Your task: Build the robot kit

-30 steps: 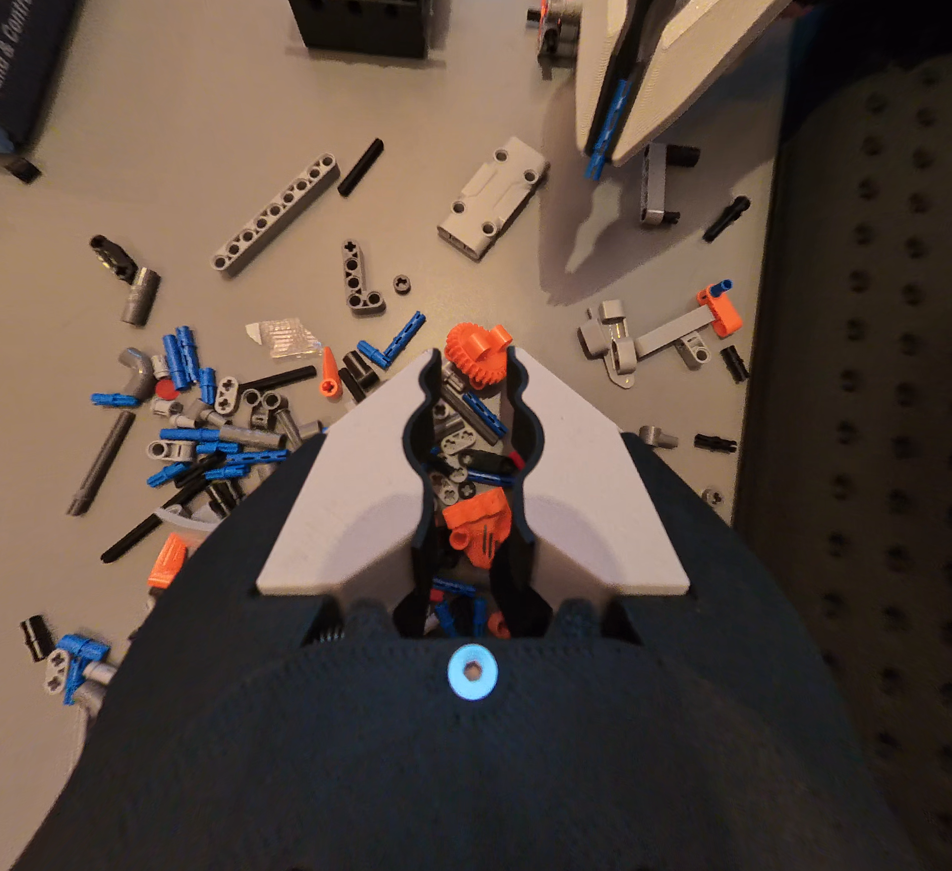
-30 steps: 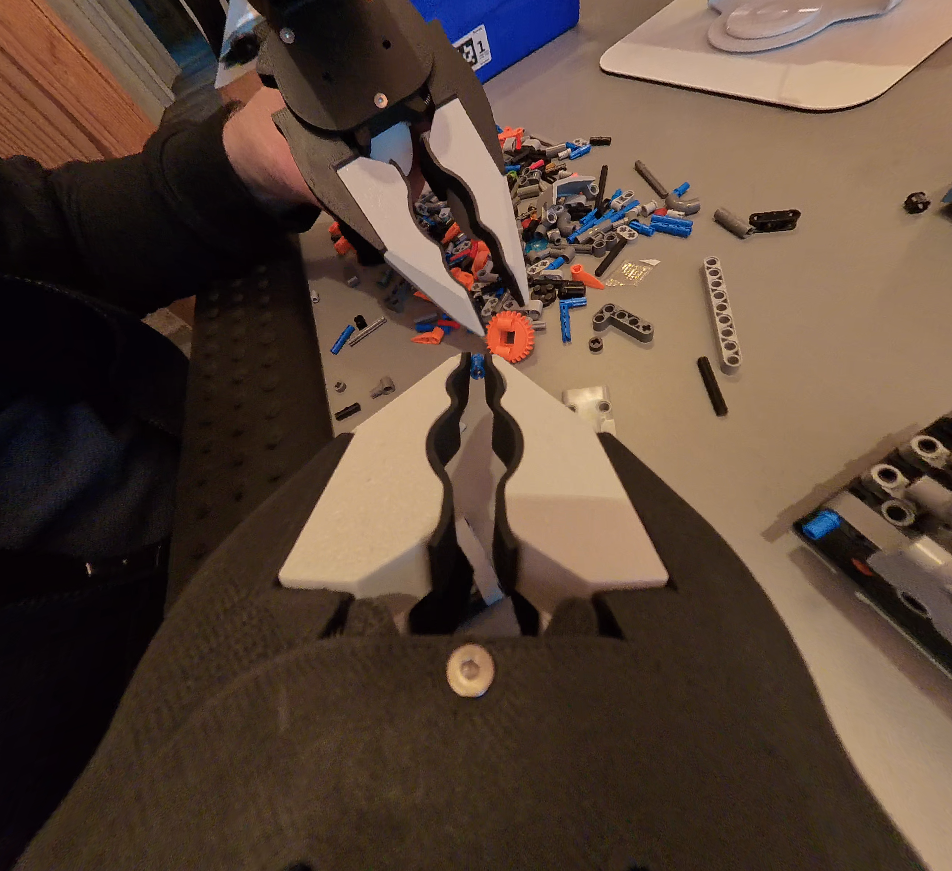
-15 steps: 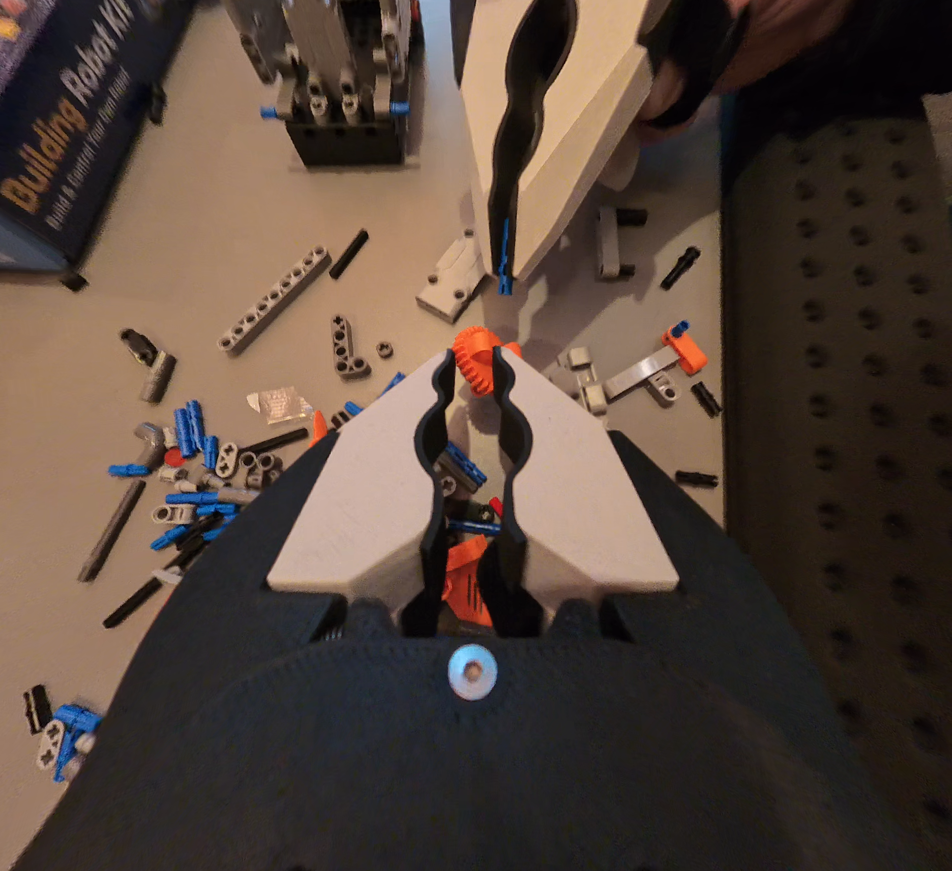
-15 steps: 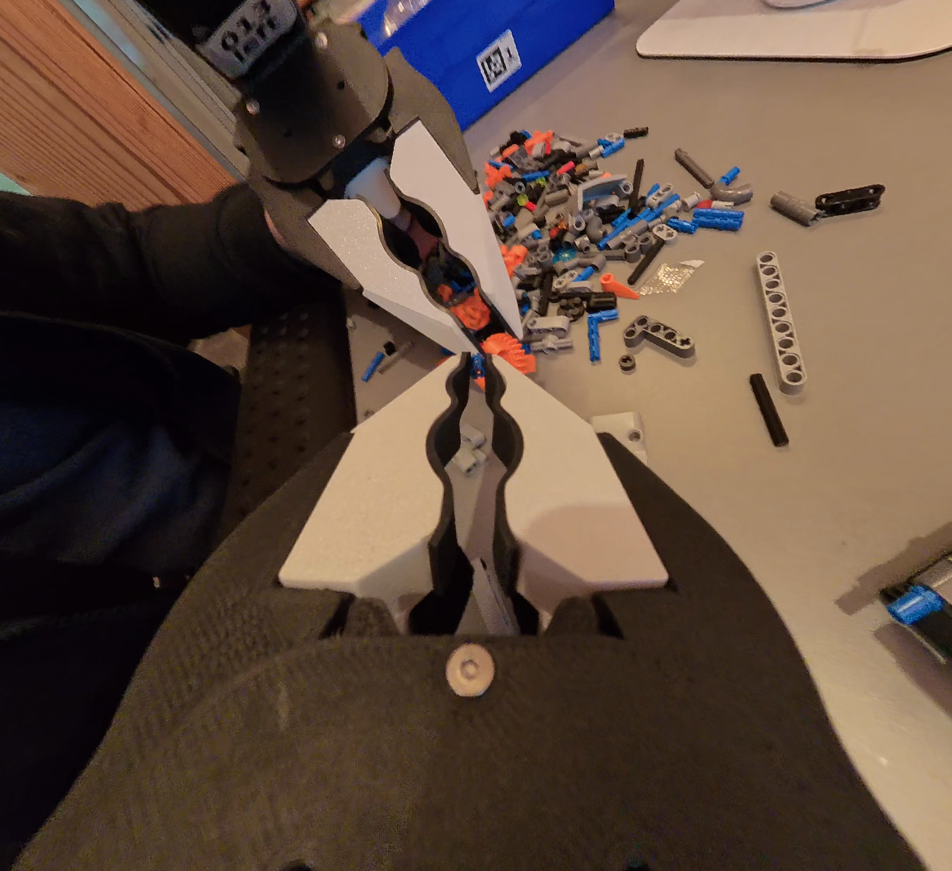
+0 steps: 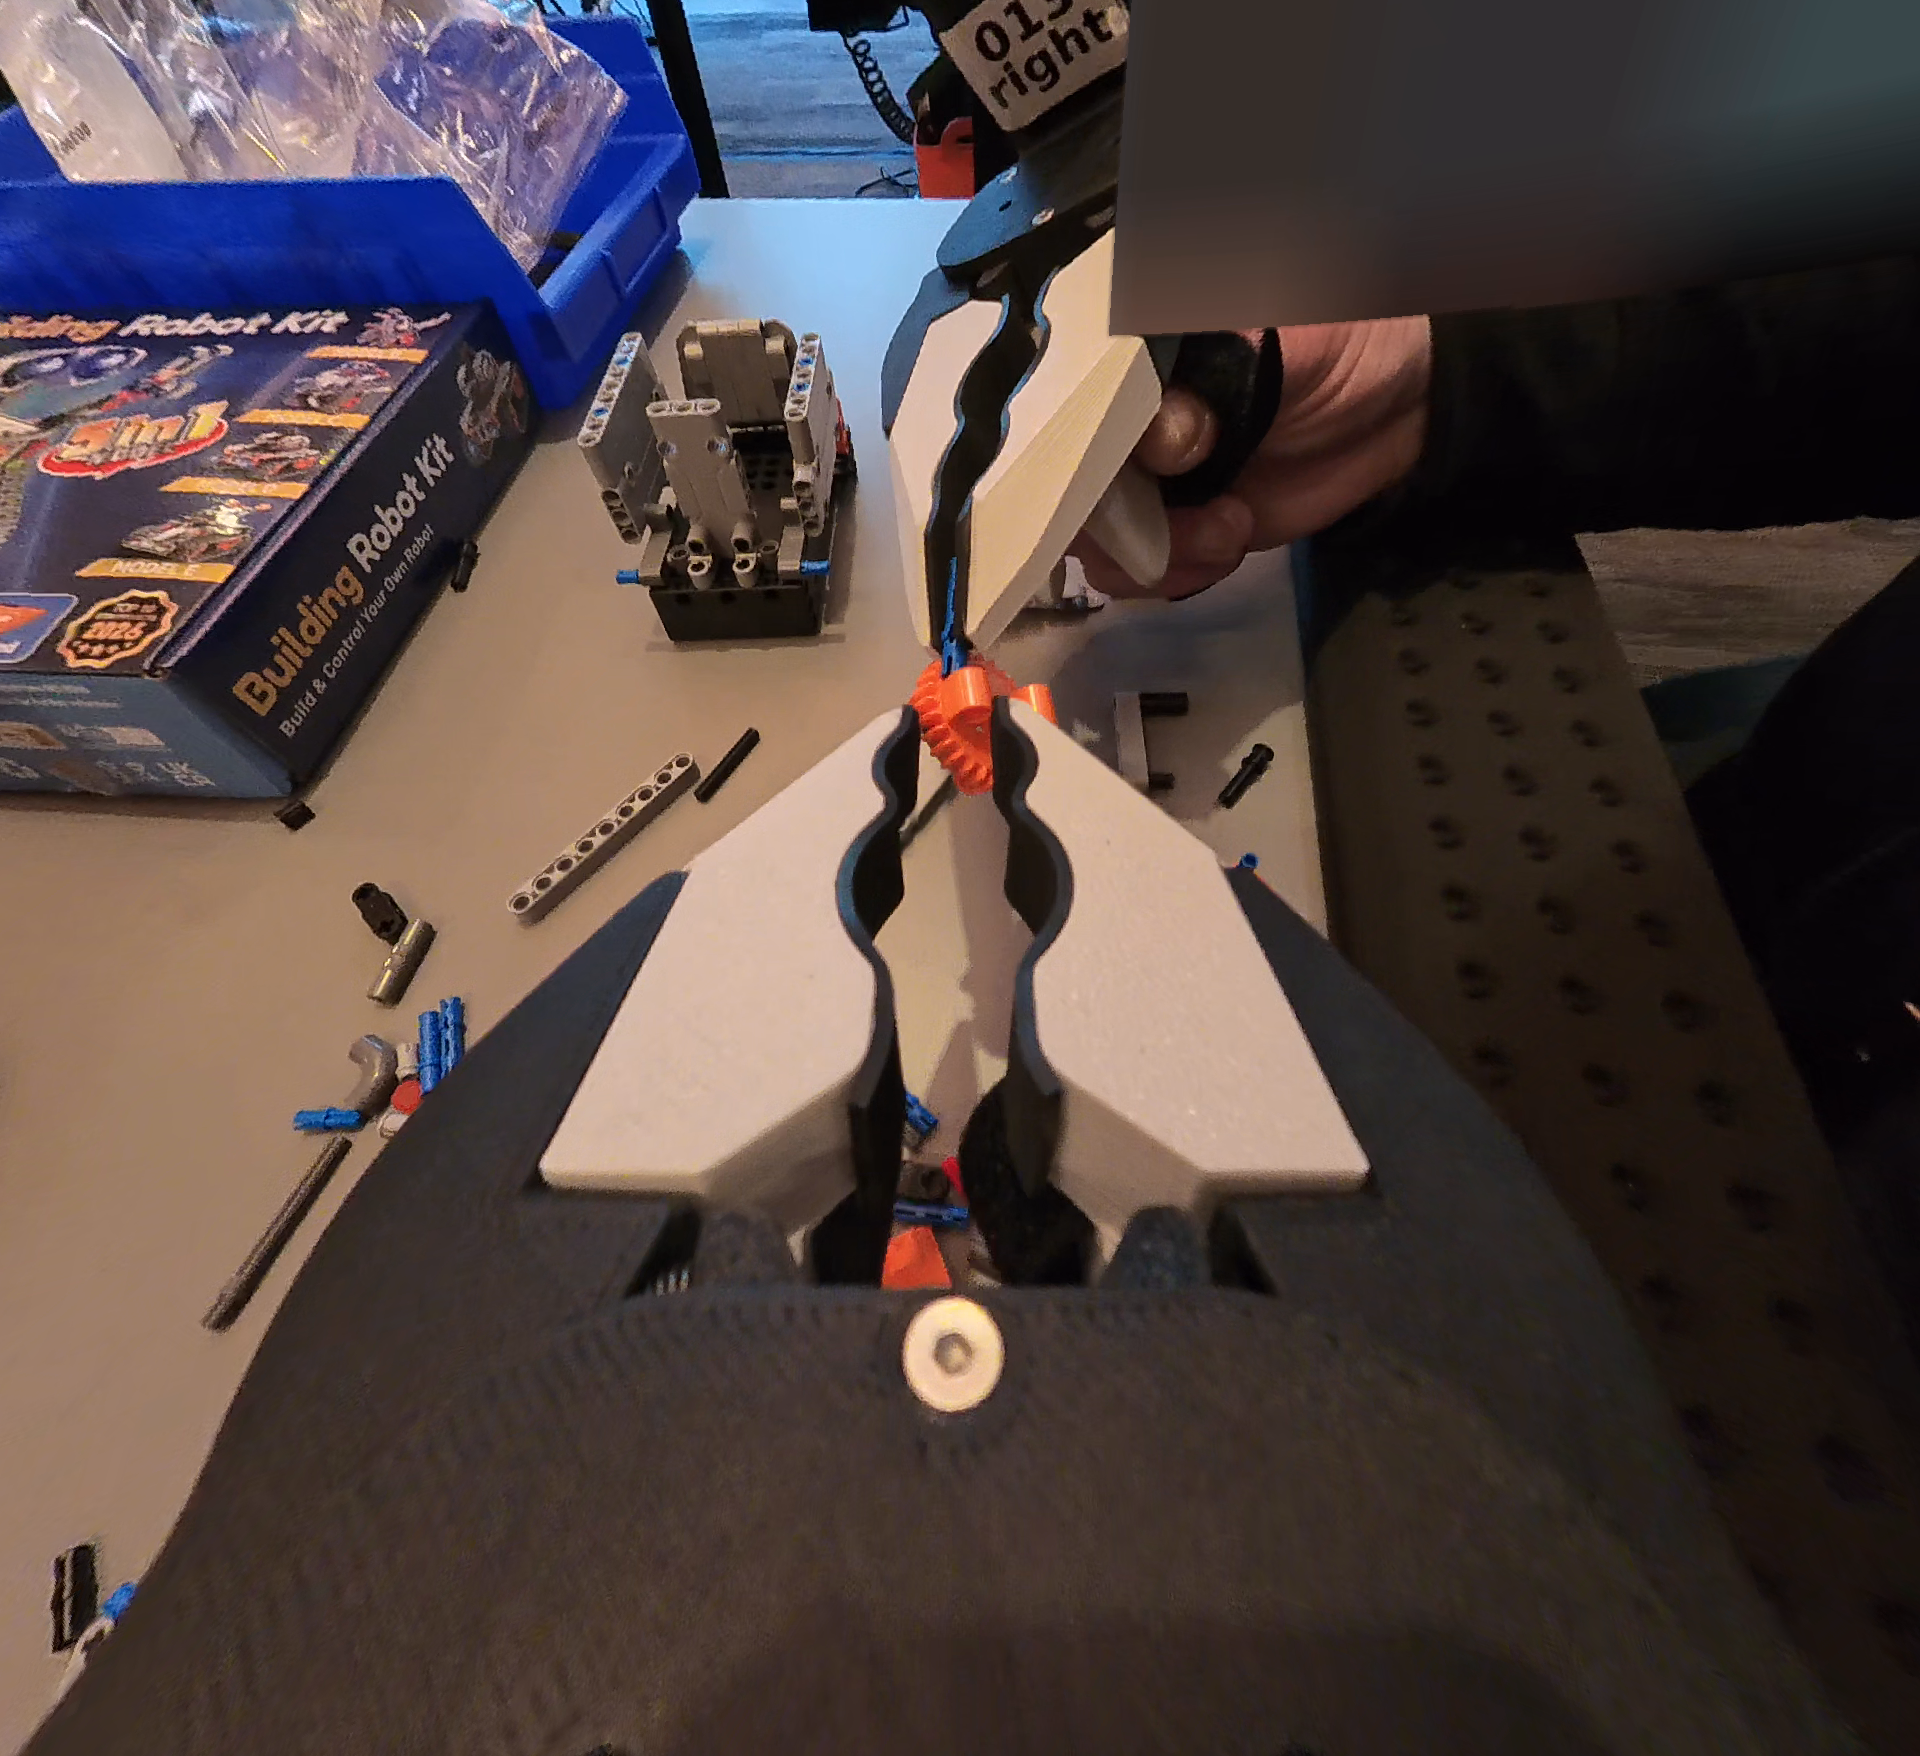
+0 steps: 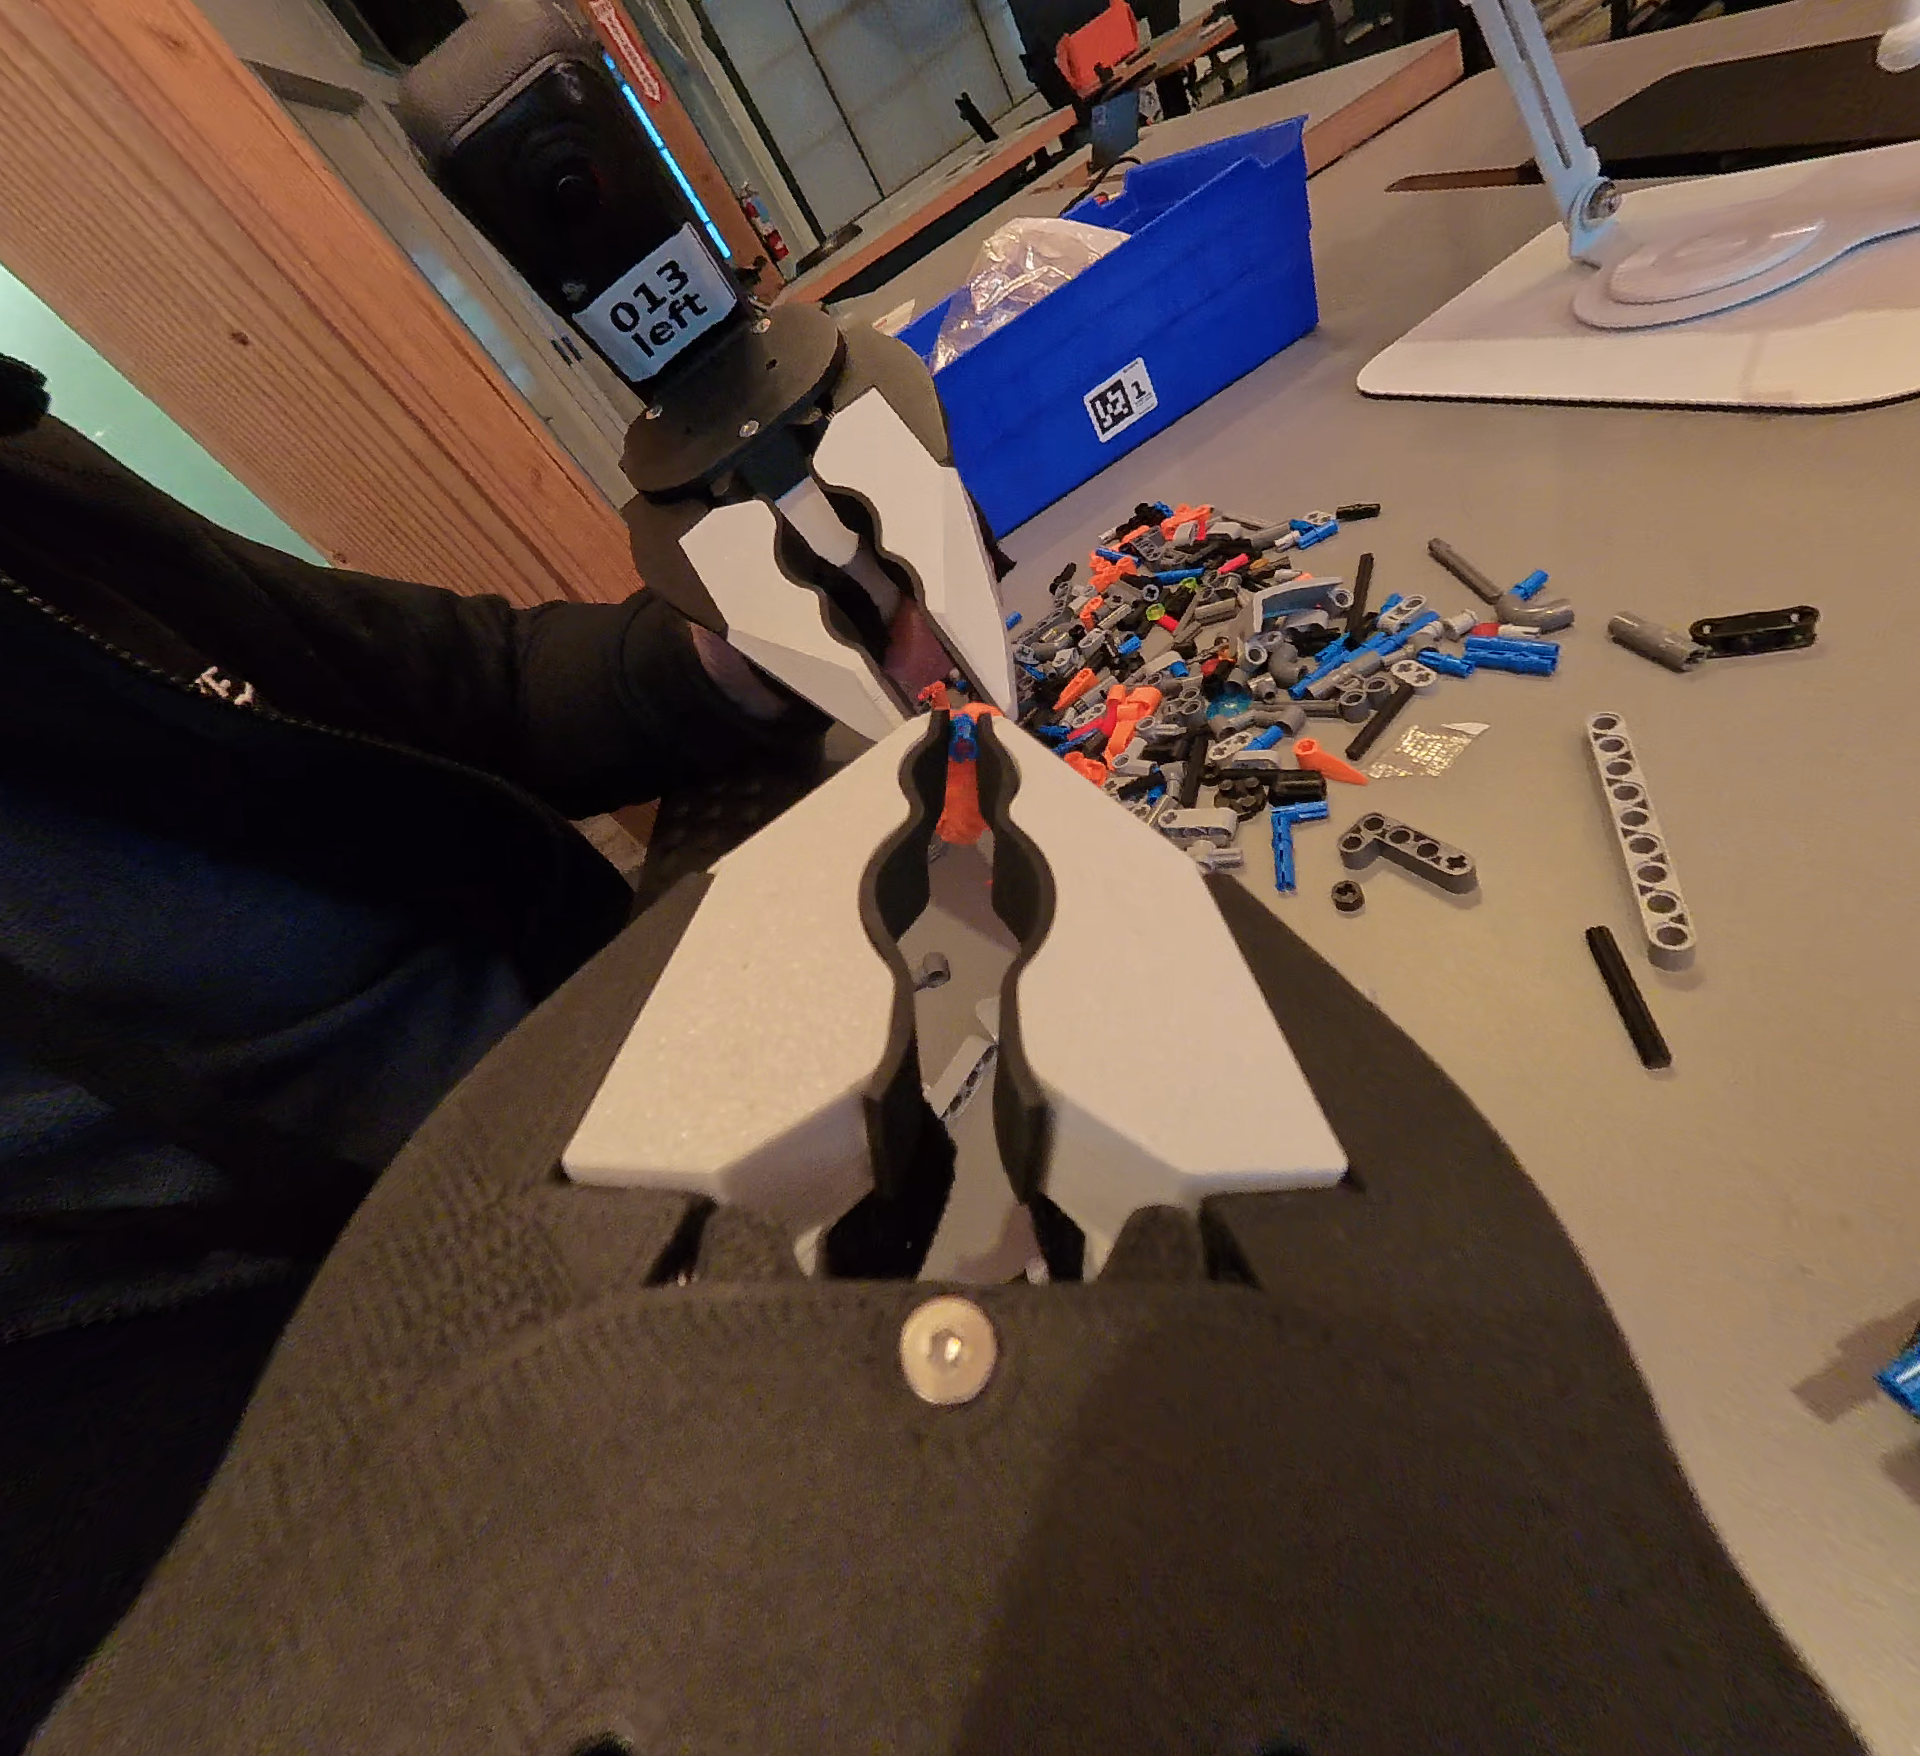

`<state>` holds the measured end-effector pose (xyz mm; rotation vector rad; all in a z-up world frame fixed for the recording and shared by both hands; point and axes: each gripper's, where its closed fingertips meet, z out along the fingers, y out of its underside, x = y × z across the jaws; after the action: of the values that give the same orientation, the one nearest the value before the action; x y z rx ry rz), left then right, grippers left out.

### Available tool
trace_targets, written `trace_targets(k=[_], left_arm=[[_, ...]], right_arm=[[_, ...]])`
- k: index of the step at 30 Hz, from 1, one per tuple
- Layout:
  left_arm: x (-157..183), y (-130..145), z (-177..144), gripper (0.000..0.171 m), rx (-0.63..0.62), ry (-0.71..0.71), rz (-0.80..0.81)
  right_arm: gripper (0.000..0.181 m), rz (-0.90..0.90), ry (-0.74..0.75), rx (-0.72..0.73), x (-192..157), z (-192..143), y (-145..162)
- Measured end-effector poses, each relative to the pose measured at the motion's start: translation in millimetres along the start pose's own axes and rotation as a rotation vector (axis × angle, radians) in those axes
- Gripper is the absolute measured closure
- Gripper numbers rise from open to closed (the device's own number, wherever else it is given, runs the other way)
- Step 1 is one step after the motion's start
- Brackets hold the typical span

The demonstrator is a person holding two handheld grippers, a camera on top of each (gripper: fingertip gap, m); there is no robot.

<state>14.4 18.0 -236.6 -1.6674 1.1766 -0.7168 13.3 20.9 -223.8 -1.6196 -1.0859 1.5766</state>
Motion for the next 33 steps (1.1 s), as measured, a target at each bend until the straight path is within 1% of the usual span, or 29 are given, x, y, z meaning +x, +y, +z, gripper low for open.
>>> trace_targets(k=[6, 10, 18, 24, 33], left_arm=[[1.1, -5.9, -2.4, 0.161, 0.019, -0.011, 0.012], [1.8, -12.0, -4.4, 0.161, 0.044, -0.025, 0.014], [2.1, -18.8, -6.4, 0.161, 0.069, -0.047, 0.032], [3.7, -20.7, -7.2, 0.161, 0.074, -0.046, 0.037], [10.9, -27.2, -10.0, 0.161, 0.1, -0.015, 0.043]], right_arm=[[0.178, -0.06, 0.007, -0.005, -4.1, -1.3, -2.1], [0.178, -0.095, 0.008, 0.019, -8.1, -2.8, -6.6], [0.178, -0.212, 0.065, 0.03, -13.6, -4.0, -11.9], [0.178, -0.208, 0.036, 0.028, -16.7, -4.4, -11.8], [0.179, -0.196, -0.055, 0.036, -26.3, -6.3, -13.7]])
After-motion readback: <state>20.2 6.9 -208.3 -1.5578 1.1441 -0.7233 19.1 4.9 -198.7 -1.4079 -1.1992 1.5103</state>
